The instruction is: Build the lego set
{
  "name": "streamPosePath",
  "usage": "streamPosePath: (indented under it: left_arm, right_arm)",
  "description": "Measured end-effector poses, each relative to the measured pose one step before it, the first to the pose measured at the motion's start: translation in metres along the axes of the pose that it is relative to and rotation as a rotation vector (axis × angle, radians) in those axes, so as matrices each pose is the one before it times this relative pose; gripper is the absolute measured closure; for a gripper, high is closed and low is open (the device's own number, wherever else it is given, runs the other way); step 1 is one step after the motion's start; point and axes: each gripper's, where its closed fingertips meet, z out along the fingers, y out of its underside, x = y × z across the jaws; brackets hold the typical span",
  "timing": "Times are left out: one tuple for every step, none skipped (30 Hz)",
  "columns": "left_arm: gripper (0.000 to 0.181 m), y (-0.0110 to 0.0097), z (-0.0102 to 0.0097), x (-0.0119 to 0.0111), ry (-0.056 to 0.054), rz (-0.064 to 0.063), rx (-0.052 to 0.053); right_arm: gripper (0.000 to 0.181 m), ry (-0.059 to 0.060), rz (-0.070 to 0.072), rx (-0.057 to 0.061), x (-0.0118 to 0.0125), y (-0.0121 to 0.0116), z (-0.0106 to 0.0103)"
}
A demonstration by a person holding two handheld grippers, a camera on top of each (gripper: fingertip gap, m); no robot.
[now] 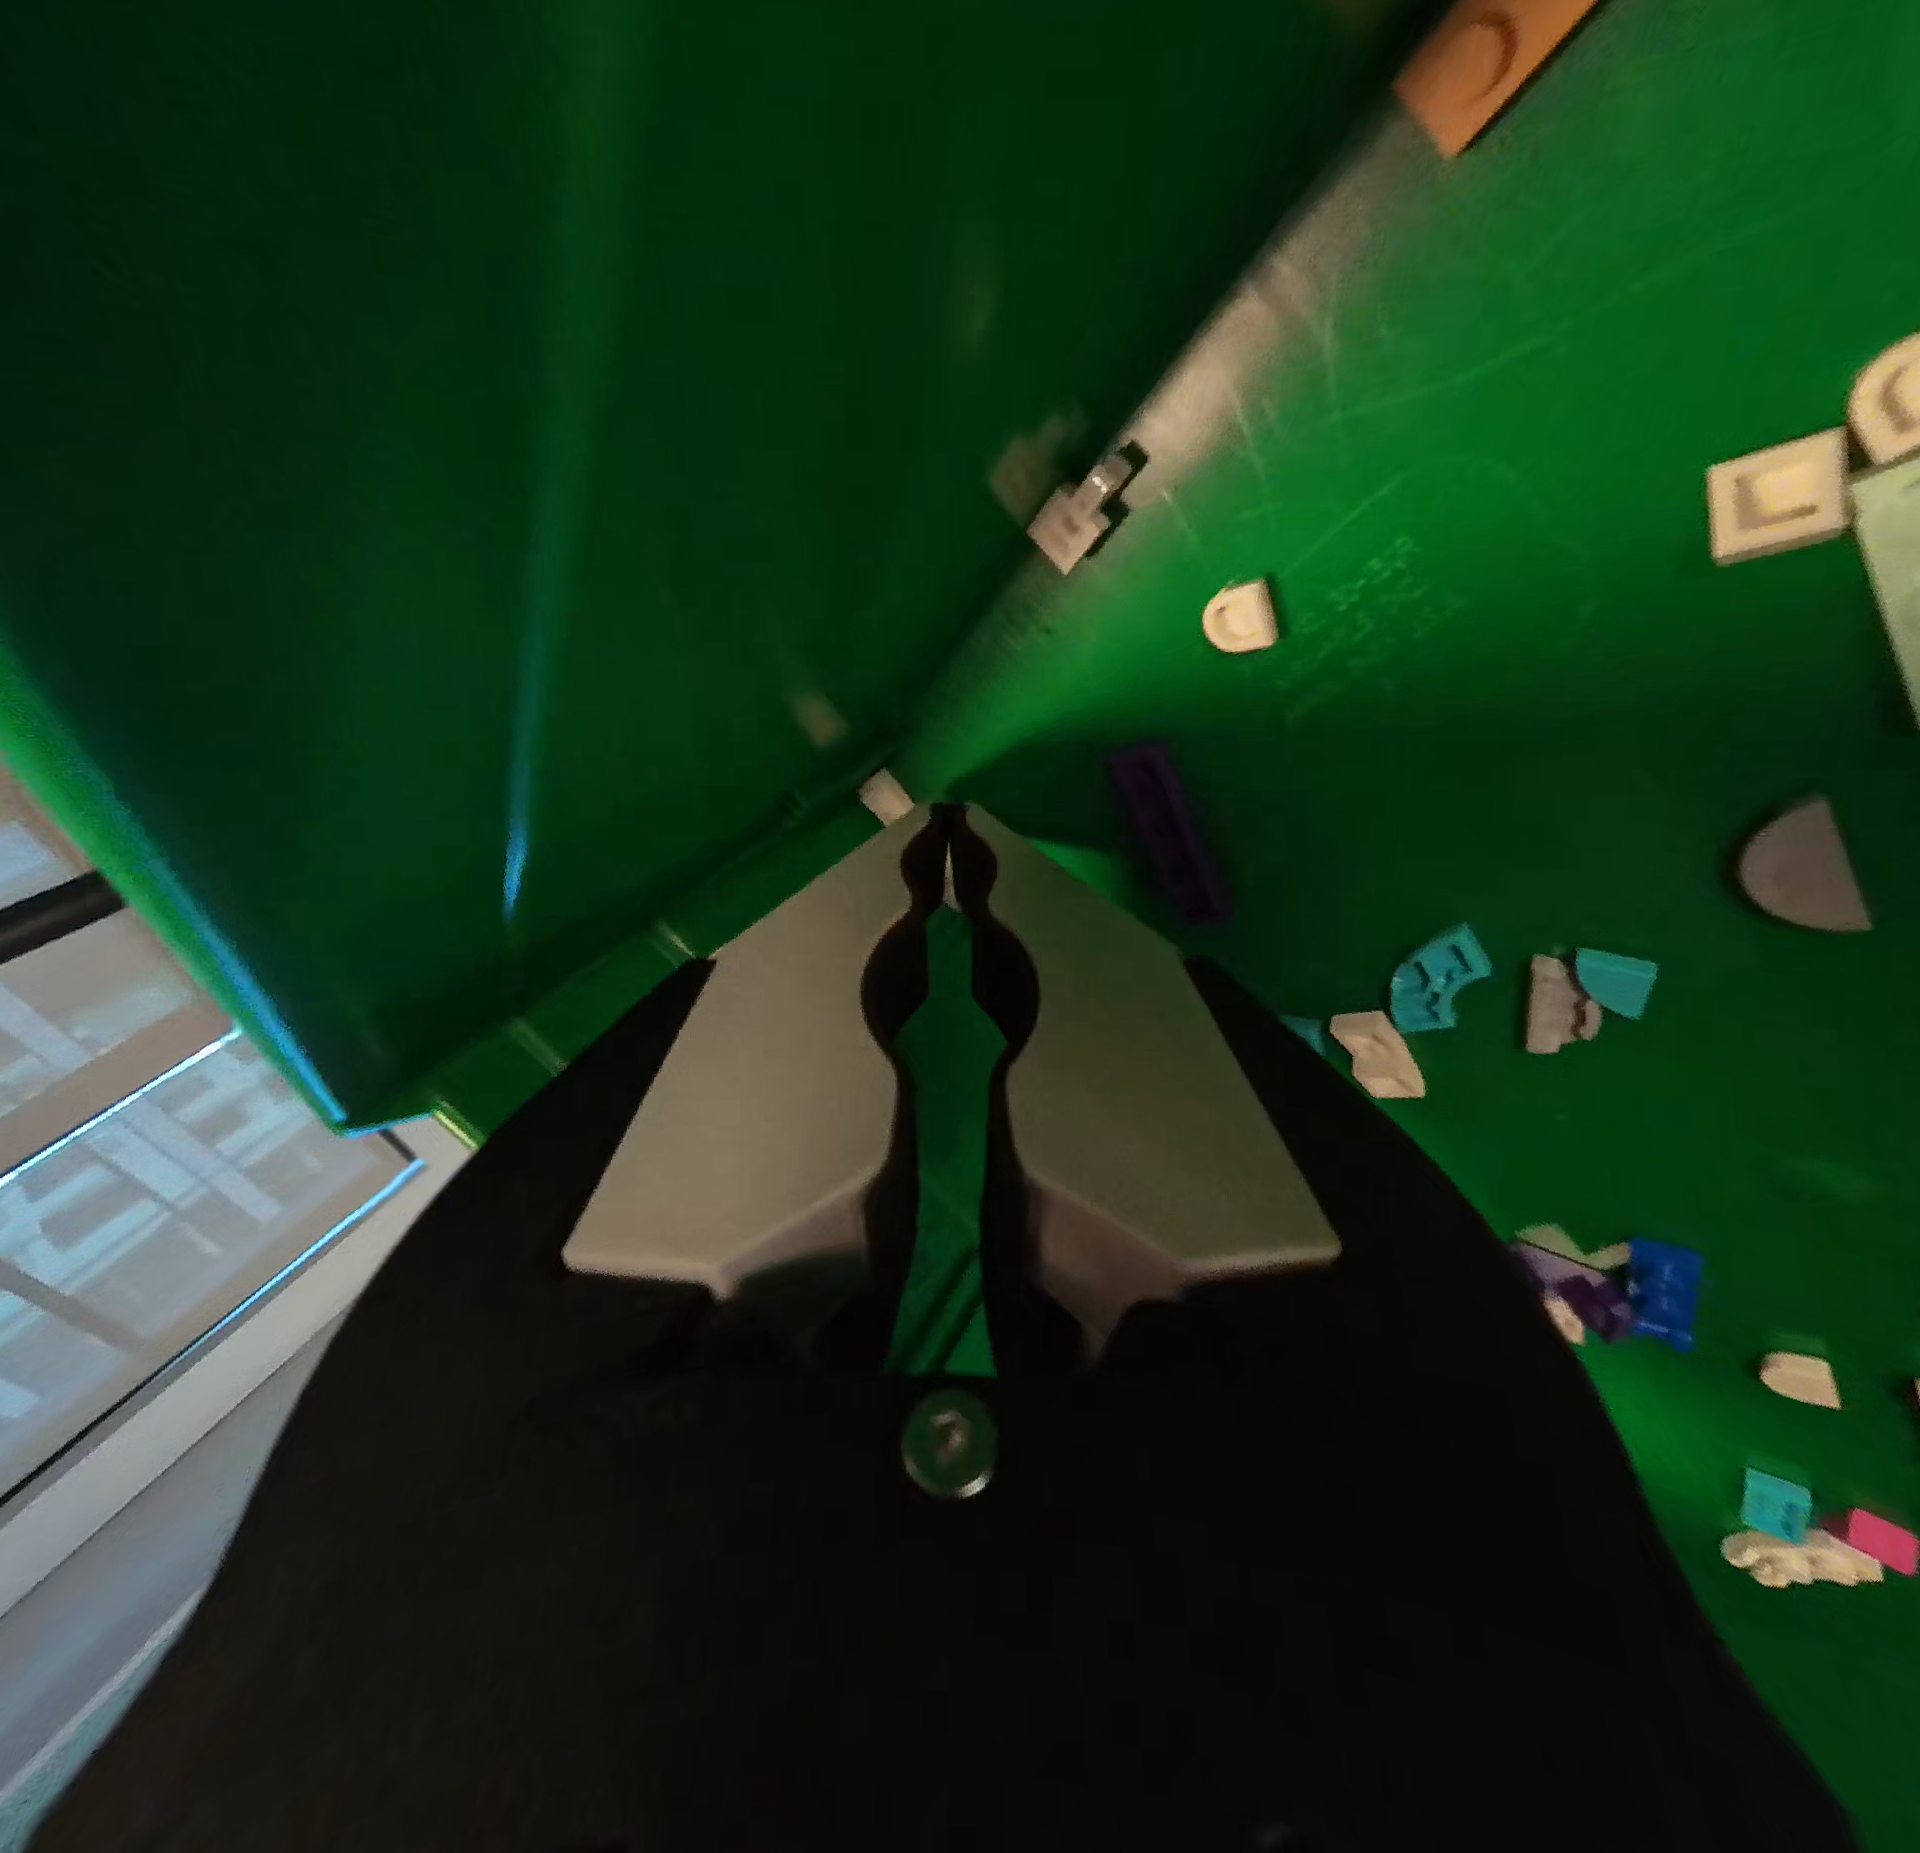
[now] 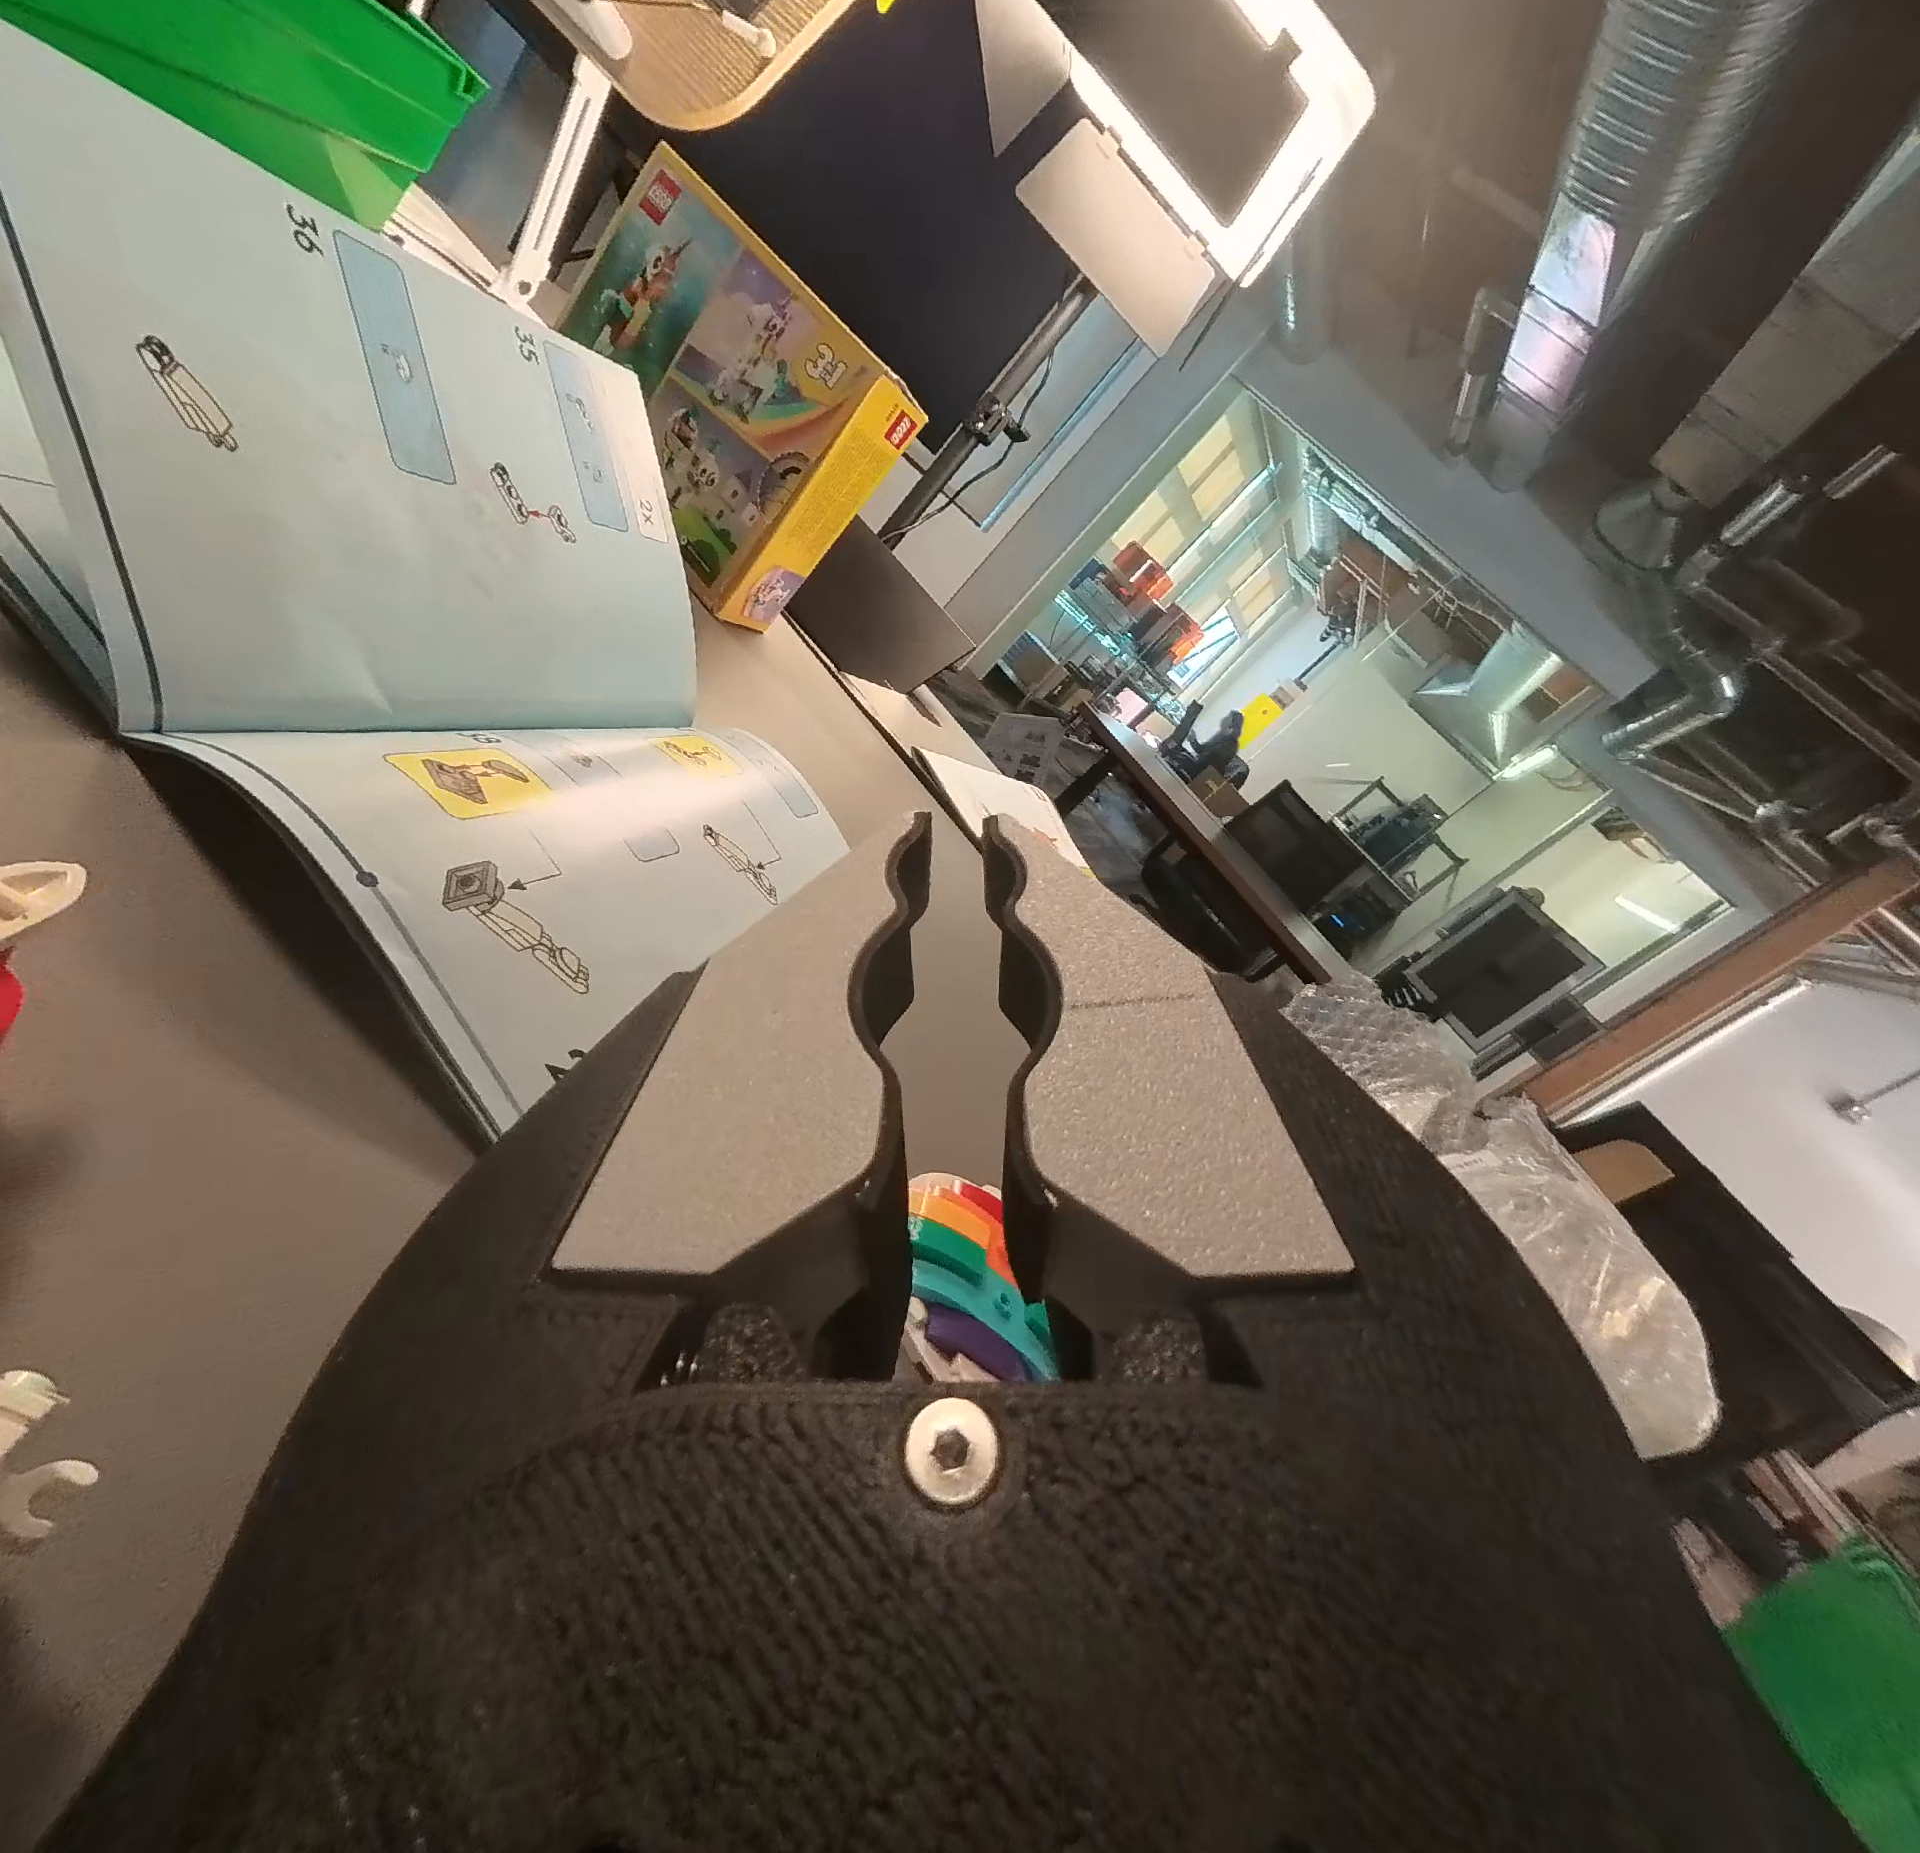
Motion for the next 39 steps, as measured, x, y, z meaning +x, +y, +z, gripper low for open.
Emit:
streamPosePath:
  left_arm:
    - [0.181,0.00081,-0.00095,0.00089,0.0135,-0.01,-0.0015]
    - [0.181,0.00052,-0.0013,-0.00023,0.0081,-0.0126,0.0006]
    - [0.181,0.00122,-0.00124,-0.00068,0.0055,-0.0133,-0.0033]
    - [0.181,0.00197,-0.00101,0.0,0.0086,-0.0119,-0.0074]
    - [0.181,0.00235,-0.00045,0.00089,0.0124,-0.0092,-0.0121]
    - [0.181,0.0026,0.00011,0.00083,0.0092,0.0011,-0.0145]
    - [0.181,0.00316,0.00049,0.00037,0.0015,0.012,-0.0178]
    - [0.181,0.00214,0.00067,-0.00006,-0.0045,0.0106,-0.0114]
    - [0.181,-0.00043,0.00032,0.00052,-0.0011,0.0032,0.0023]
    - [0.181,-0.00097,0.00028,-0.00023,-0.0051,0.0029,0.0043]
    - [0.181,-0.00098,0.00052,-0.00047,-0.0073,0.0052,0.0022]
    - [0.181,-0.00081,0.00056,-0.00125,-0.0107,0.004,0.0012]
    - [0.181,-0.00095,0.0004,-0.00093,-0.0071,0.0031,0.0019]
    - [0.181,-0.00169,0.00011,-0.00103,-0.0049,0.0028,0.0076]
    - [0.181,-0.00196,-0.0001,-0.00046,0.0013,-0.0019,0.0105]
    - [0.181,-0.00214,-0.00063,0.00091,0.012,-0.0052,0.0142]
    - [0.181,-0.00291,-0.00126,0.00106,0.0137,-0.0048,0.0212]
    - [0.181,-0.00353,-0.00182,0.00224,0.0224,-0.0041,0.0266]
    - [0.181,-0.00417,-0.00219,0.00656,0.0509,-0.0078,0.0305]
    - [0.181,-0.00342,-0.00225,0.00707,0.0545,-0.0166,0.025]
    - [0.181,-0.00292,-0.00235,0.00148,0.02,-0.0132,0.0206]
    - [0.181,-0.00236,-0.0024,-0.00226,-0.004,-0.0107,0.0182]
    - [0.181,-0.00191,-0.00221,-0.00392,-0.0114,-0.0152,0.0154]
    - [0.181,-0.00126,-0.00151,-0.00347,-0.0042,-0.024,0.0117]
    - [0.181,-0.00067,-0.00063,-0.00211,0.0083,-0.0313,0.0065]
    - [0.181,0.00061,0.00036,-0.00114,0.0148,-0.0303,-0.0043]
    - [0.181,0.00164,0.0014,-0.00116,0.01,-0.0212,-0.0117]
    - [0.176,0.00199,0.00191,-0.003,-0.0081,-0.0138,-0.014]
    - [0.178,0.00154,0.00185,-0.0039,-0.0211,-0.0006,-0.0109]
    - [0.181,0.00119,0.00132,-0.00272,-0.023,0.01,-0.0073]
    - [0.181,0.00161,0.00053,-0.00152,-0.0243,0.0156,-0.0102]
    - [0.181,0.00209,0.00023,-0.00192,-0.0323,0.0203,-0.0138]
    - [0.181,0.00141,0.00026,-0.00157,-0.0311,0.0209,-0.0103]
    - [0.181,0.00065,0.00073,-0.00086,-0.0229,0.0147,-0.0078]
    - [0.181,0.00181,0.00105,-0.0002,-0.014,0.0107,-0.0147]
    - [0.181,0.00181,0.00123,0.00041,-0.0058,0.0061,-0.0159]
    - [0.181,0.0007,0.00108,0.00096,0.0004,0.0018,-0.0084]
    - [0.181,0.00037,0.00083,0.0011,0.0026,0.0005,-0.0058]
    - [0.181,0.0005,0.0007,0.00064,0.0023,-0.0014,-0.0059]
  right_arm:
    - [0.173,-0.0024,-0.0056,-0.0007,-0.0008,-0.00014,0.00007]
    - [0.174,-0.0029,-0.0047,-0.0003,-0.00094,-0.00019,0.0001]
    - [0.174,-0.0029,-0.0038,-0.0007,-0.00079,0.00005,0.0001]
    - [0.174,-0.0016,-0.003,-0.0013,-0.00052,0.00015,0.00022]
    - [0.173,-0.0012,-0.0008,-0.0013,-0.00026,0.00021,0.00011]
    - [0.173,-0.0005,0.0004,-0.0004,-0.00004,-0.00002,0.00012]
    - [0.174,0.0008,0.0001,0.0002,0.00016,0.00003,-0.00005]
    - [0.174,0.0005,0.0007,-0.0004,0.00008,0.0001,-0.00009]
    - [0.174,0.0003,0.0012,-0.0003,0.00013,0.00006,0.0]
    - [0.174,0.0004,0.0003,-0.0001,0.00003,0.00002,-0.00001]
    - [0.174,0.0002,-0.001,-0.0008,0.00008,0.00011,0.00008]
    - [0.174,-0.0003,-0.0007,-0.001,-0.00017,0.00012,0.00005]
    - [0.174,-0.0005,-0.0009,-0.0007,-0.00014,0.00012,0.00001]
    - [0.174,0.0002,-0.0025,-0.0009,-0.00015,0.00007,0.00005]
    - [0.174,-0.0002,-0.0014,-0.0007,-0.00011,0.00007,0.00008]
    - [0.174,-0.0005,0.0,-0.0001,-0.00014,0.00009,-0.00001]
    - [0.174,-0.0002,-0.0004,-0.0001,-0.00005,-0.00003,0.00006]
    - [0.174,-0.0001,-0.0005,-0.0005,-0.00006,0.00014,0.0001]
    - [0.174,-0.0007,0.0008,-0.0001,-0.00009,0.00006,-0.00007]
    - [0.174,-0.0007,0.0011,0.0006,-0.00005,-0.00011,-0.00002]
    - [0.174,0.0,-0.0005,-0.0002,-0.00005,0.0001,0.00012]
    - [0.174,-0.0001,-0.0004,-0.001,-0.00001,0.00027,0.0]
    - [0.174,-0.0006,0.0006,-0.0001,-0.00012,-0.00011,0.00007]
    - [0.174,-0.0004,0.0,0.0006,-0.00007,0.00004,-0.00003]
    - [0.174,-0.0001,-0.0005,-0.0002,-0.00003,-0.00002,0.00005]
    - [0.174,-0.0006,0.0008,-0.0002,-0.00004,0.00013,0.0]
    - [0.174,-0.0007,0.0012,0.0008,-0.00006,-0.00014,0.0]
    - [0.174,0.0,0.0004,0.0007,0.00002,-0.00005,-0.00002]
    - [0.174,0.0006,0.0006,0.0001,0.00017,-0.00004,-0.00005]
    - [0.174,-0.0004,0.0017,0.0009,0.00001,-0.0001,-0.00006]
    - [0.174,0.0,0.0017,0.0006,0.00011,-0.00001,-0.00001]
    - [0.174,0.0006,0.0016,-0.0003,0.0002,0.00011,-0.00007]
    - [0.174,0.0003,0.0022,-0.0004,0.00022,0.0001,0.00001]
    - [0.174,0.0002,0.0016,0.0002,0.00019,0.0001,0.00004]
    - [0.174,0.0003,0.0003,0.0,0.00002,0.0,0.0]
    - [0.174,0.0003,-0.0002,-0.0005,0.00005,0.00007,-0.00004]
    - [0.174,0.0001,-0.0002,-0.0003,0.00001,0.00016,0.00005]
    - [0.174,-0.0003,-0.001,-0.0003,-0.00014,0.00002,-0.00004]
    - [0.174,0.0002,-0.001,-0.001,0.00002,0.00022,0.00006]
